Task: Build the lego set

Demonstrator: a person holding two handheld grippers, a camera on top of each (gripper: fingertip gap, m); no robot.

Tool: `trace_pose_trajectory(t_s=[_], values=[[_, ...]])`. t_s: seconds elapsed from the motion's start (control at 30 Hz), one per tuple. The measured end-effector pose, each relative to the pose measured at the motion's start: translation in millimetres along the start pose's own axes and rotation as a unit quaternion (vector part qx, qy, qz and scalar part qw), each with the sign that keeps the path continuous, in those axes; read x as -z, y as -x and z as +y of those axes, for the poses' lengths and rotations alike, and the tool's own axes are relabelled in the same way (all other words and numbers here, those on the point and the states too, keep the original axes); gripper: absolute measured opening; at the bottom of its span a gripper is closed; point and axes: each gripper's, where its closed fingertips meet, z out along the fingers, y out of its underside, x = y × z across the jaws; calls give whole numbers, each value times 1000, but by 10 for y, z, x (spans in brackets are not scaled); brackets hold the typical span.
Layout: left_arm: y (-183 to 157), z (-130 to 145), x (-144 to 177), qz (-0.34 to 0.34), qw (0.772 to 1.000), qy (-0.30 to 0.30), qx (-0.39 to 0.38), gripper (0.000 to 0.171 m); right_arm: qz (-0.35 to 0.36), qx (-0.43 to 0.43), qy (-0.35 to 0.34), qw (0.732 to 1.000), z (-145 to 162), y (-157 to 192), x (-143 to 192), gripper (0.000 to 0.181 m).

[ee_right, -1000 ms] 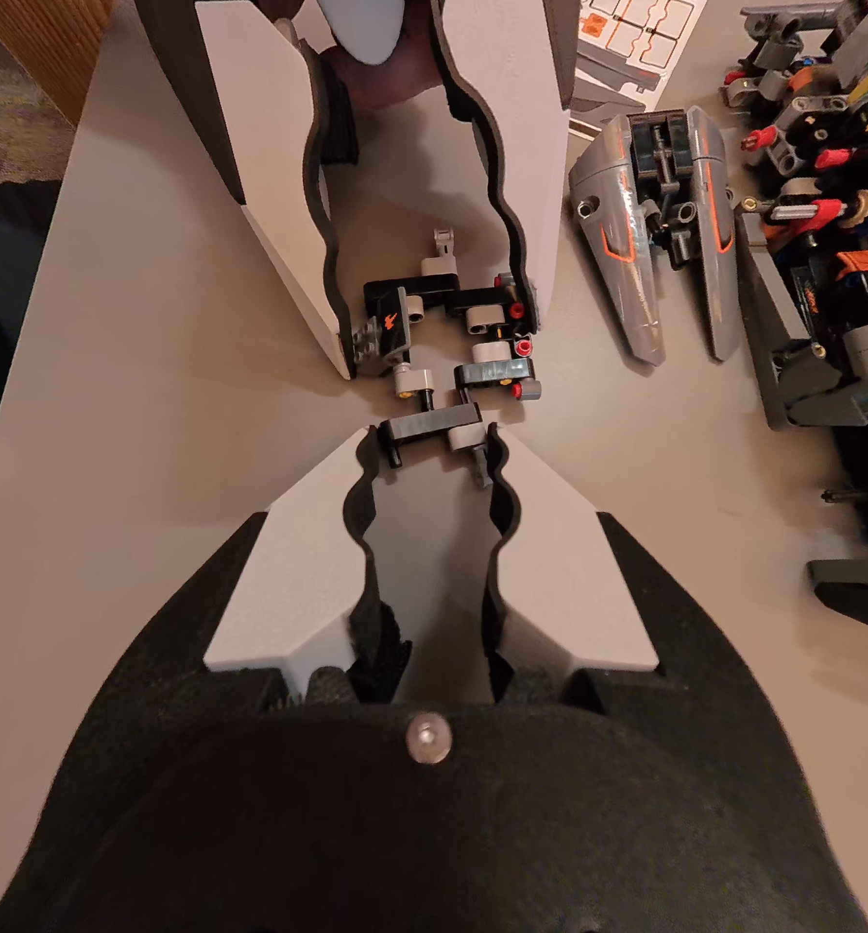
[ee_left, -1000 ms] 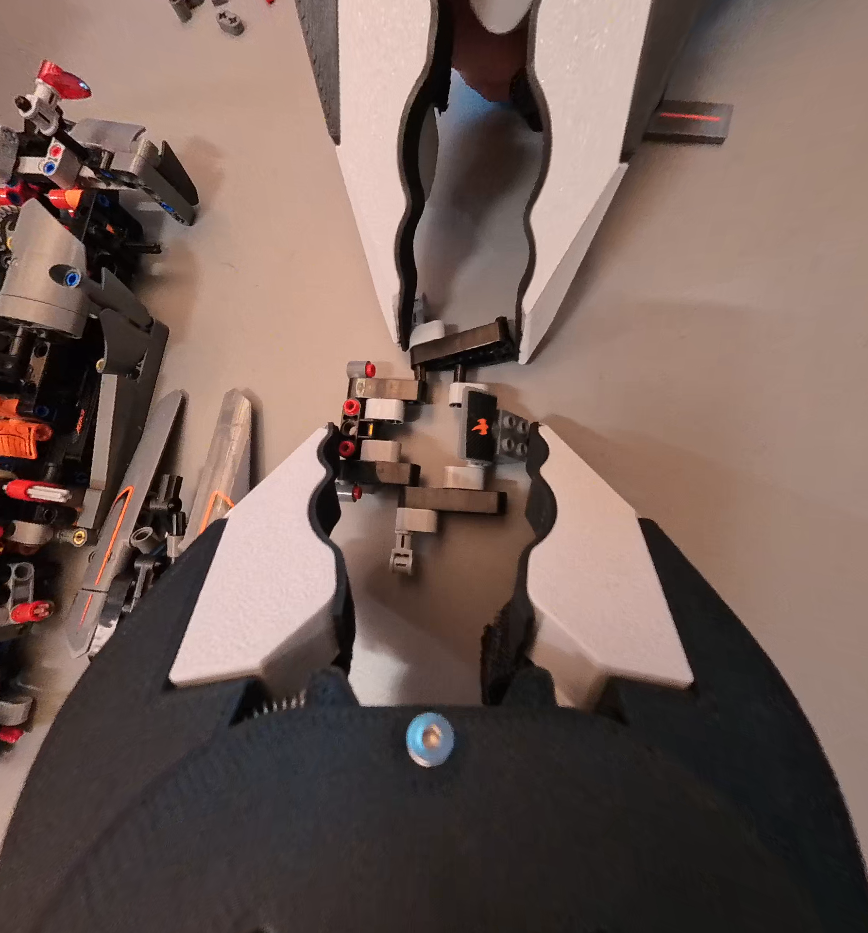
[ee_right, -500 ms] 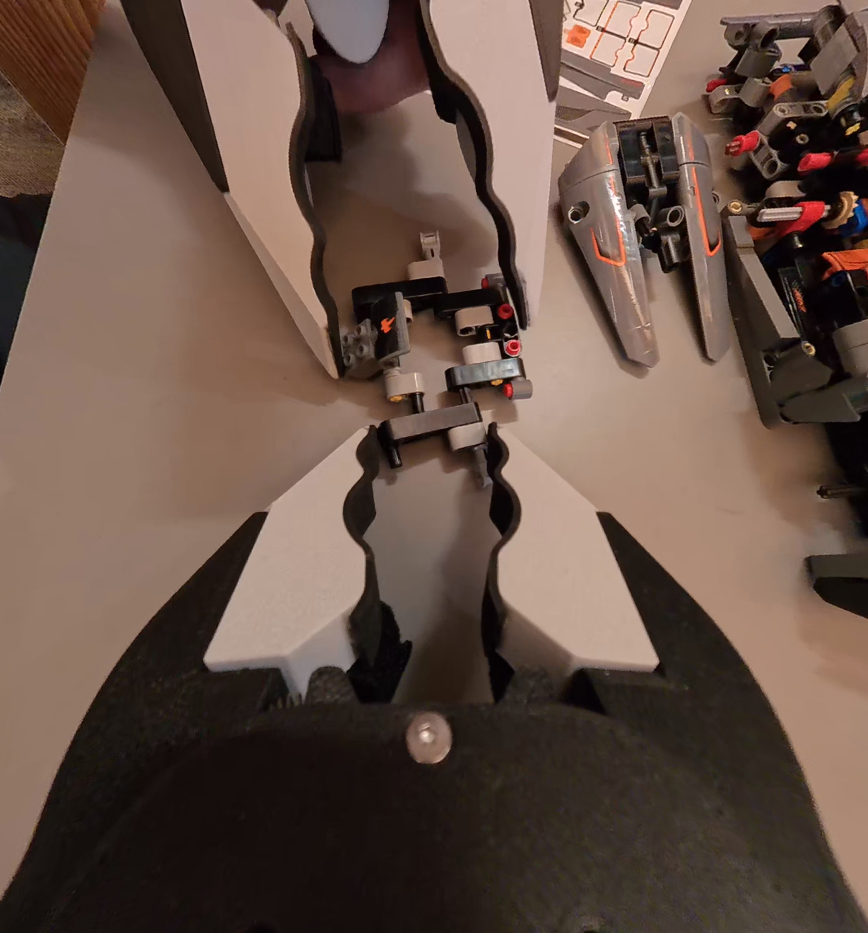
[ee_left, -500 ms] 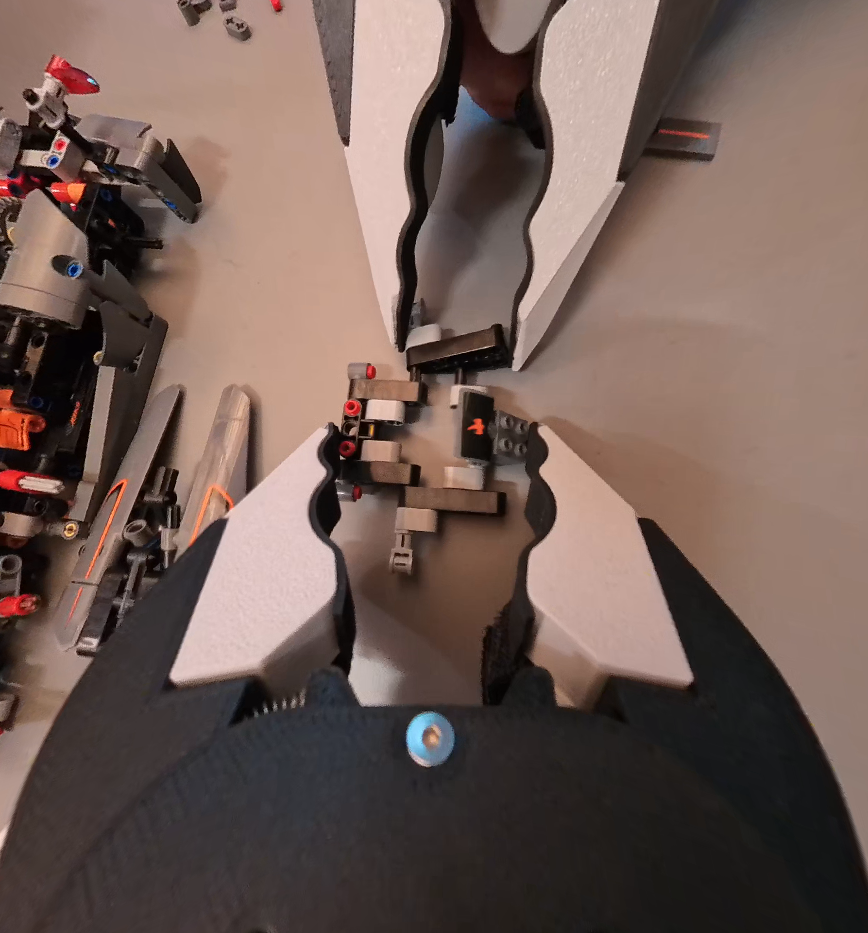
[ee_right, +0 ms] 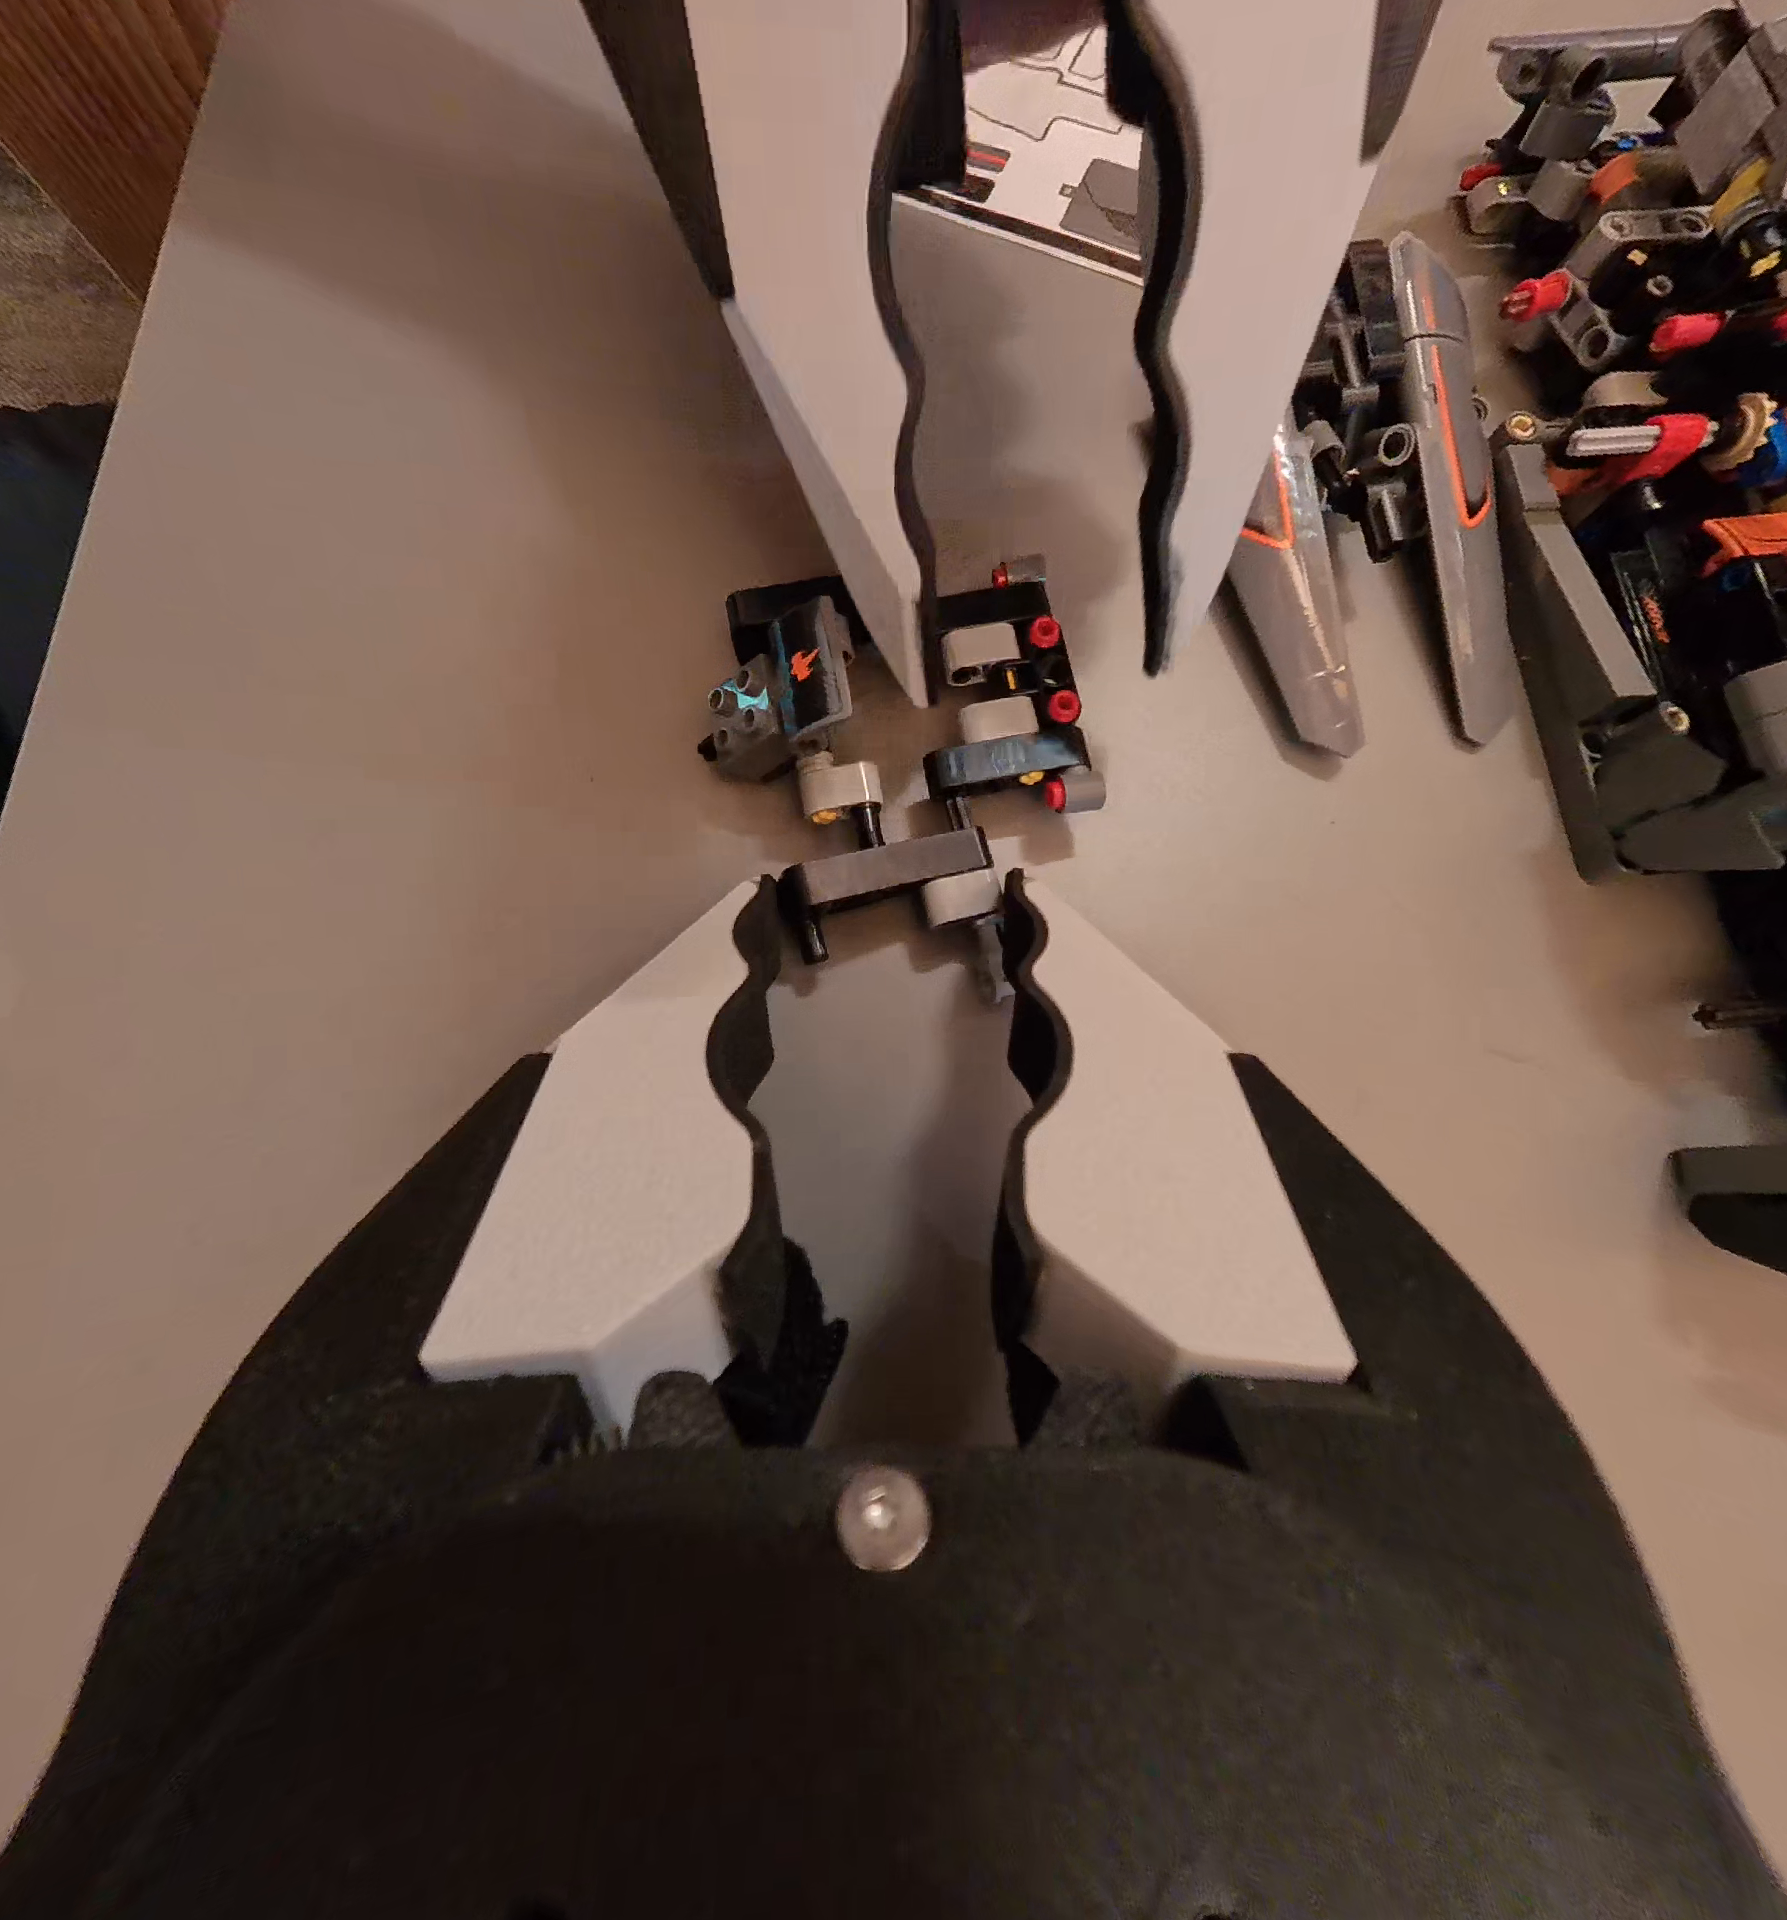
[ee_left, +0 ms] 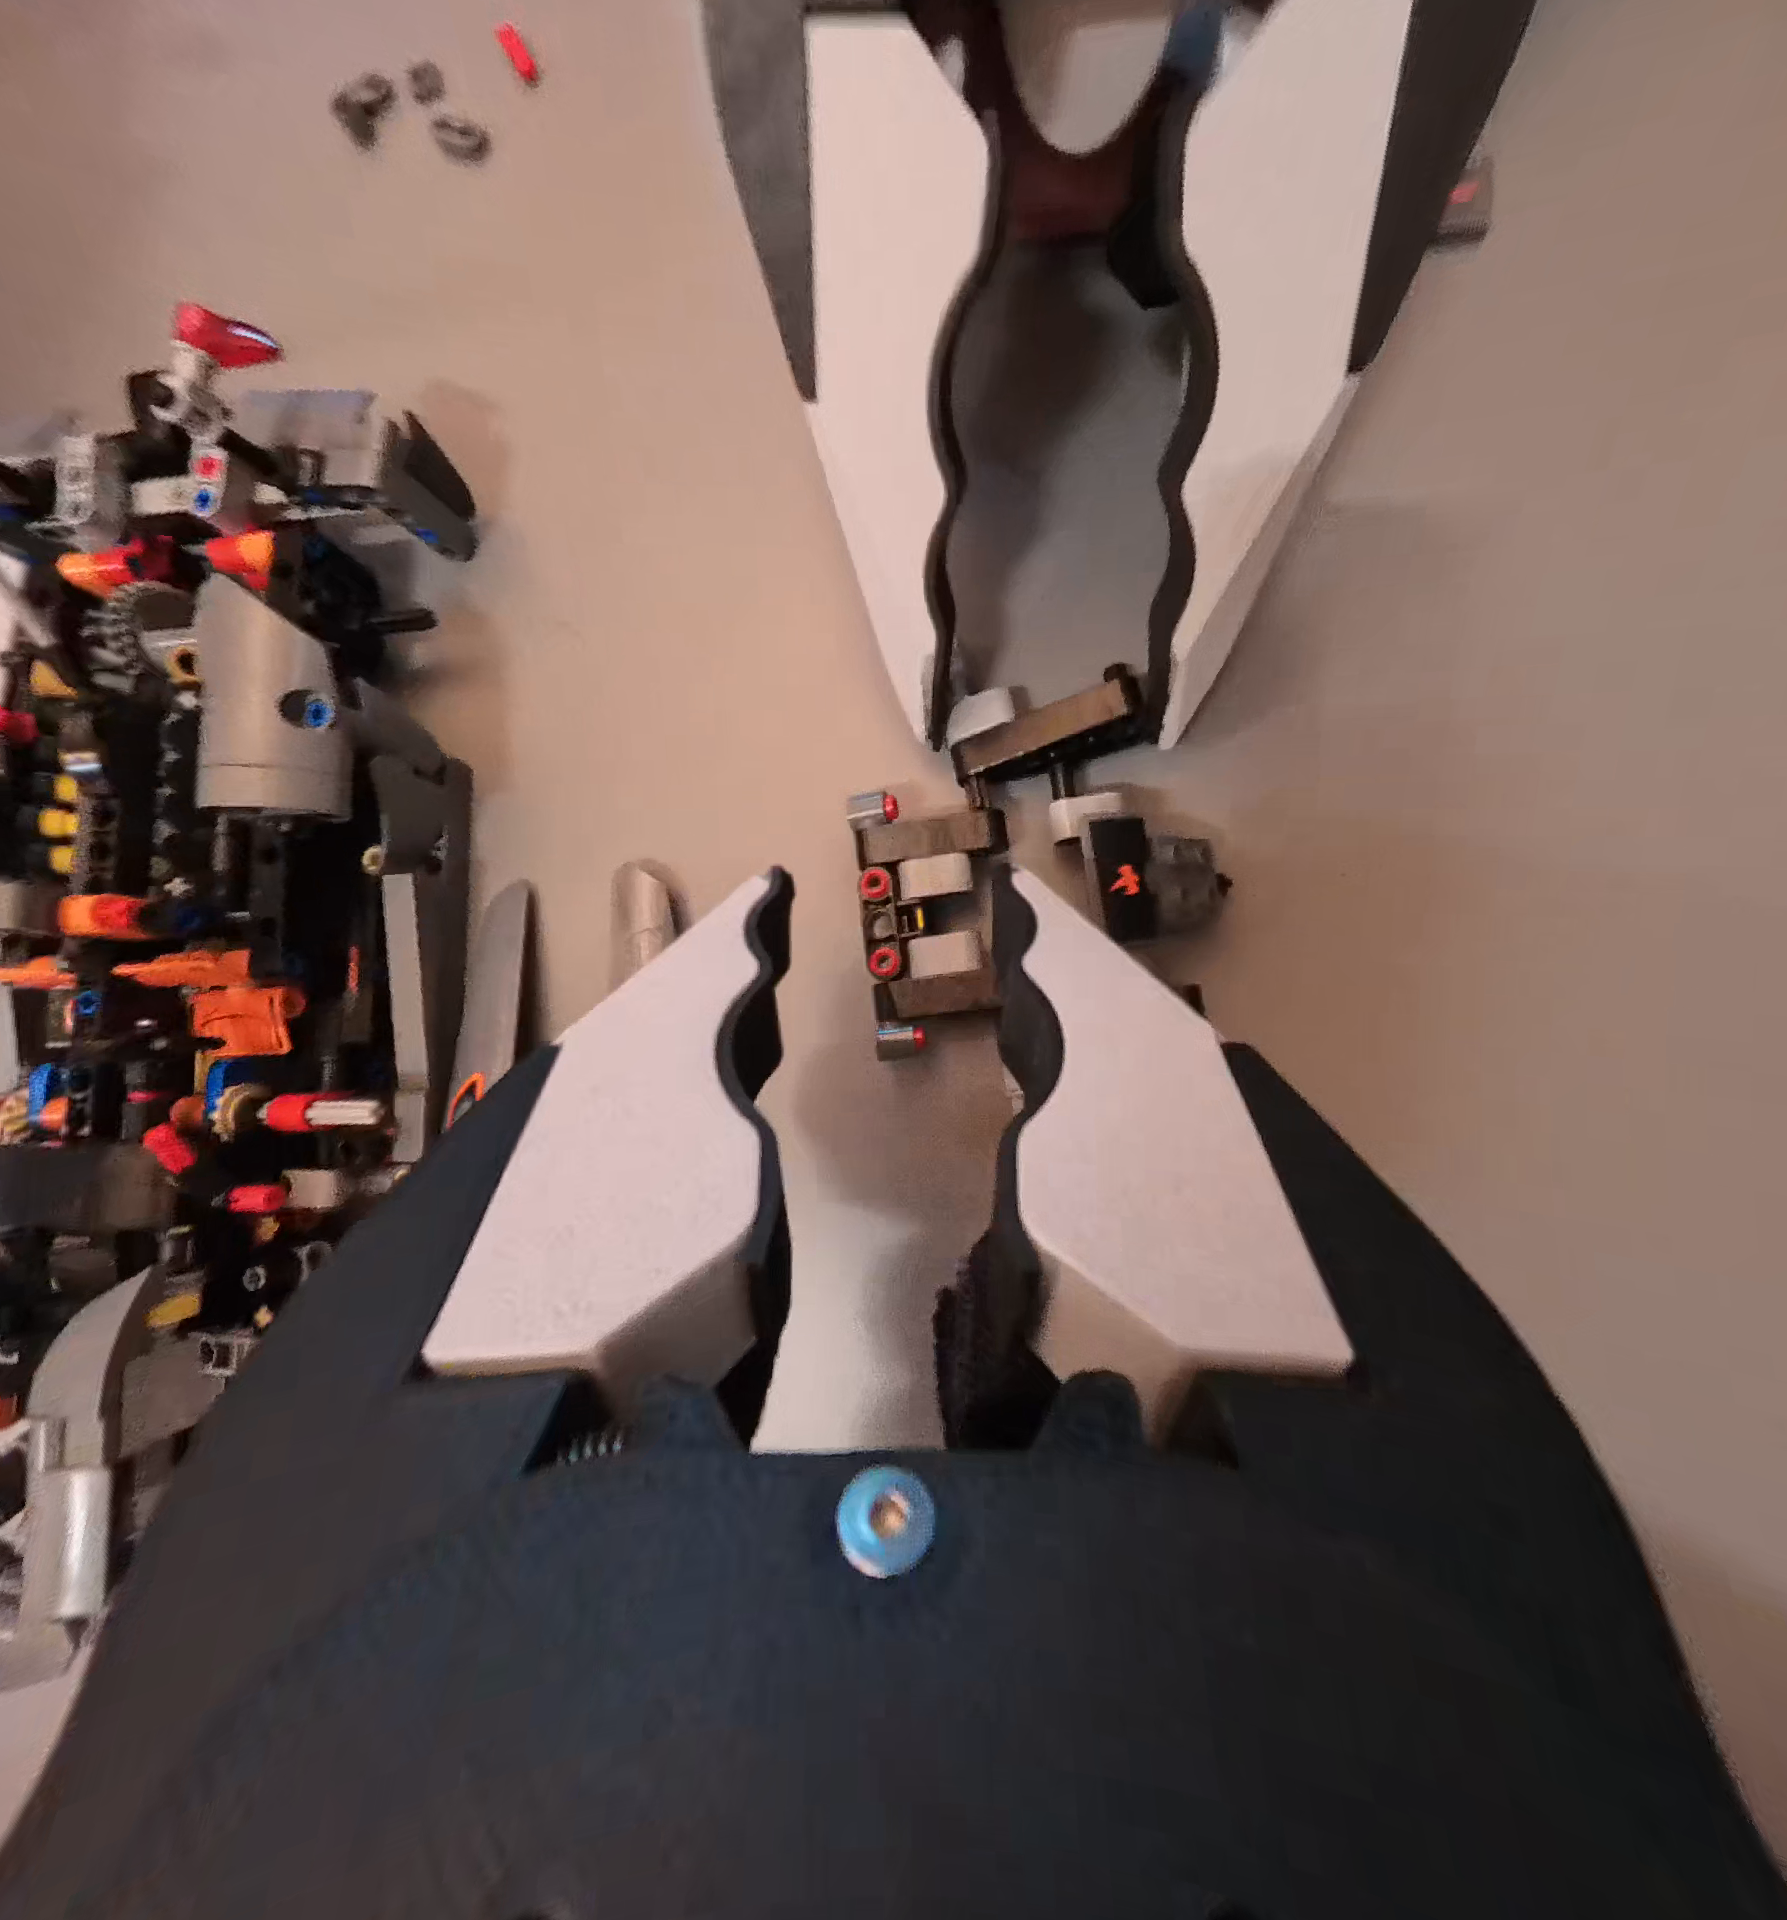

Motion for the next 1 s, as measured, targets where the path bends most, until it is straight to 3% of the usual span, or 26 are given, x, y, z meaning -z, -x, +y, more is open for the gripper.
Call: trace_pose_trajectory(t_s=[0.07,0.27,1.0], values=[[-21,71,-72,2,1000,21,-15,36,-2,-1,0,1000,-2,-2,-5,41],[-66,65,-141,3,1000,9,-14,25,-6,5,1,1000,-10,8,-26,41],[-47,58,-153,0,1000,9,27,22,53,66,22,996,-28,-5,-37,40]])
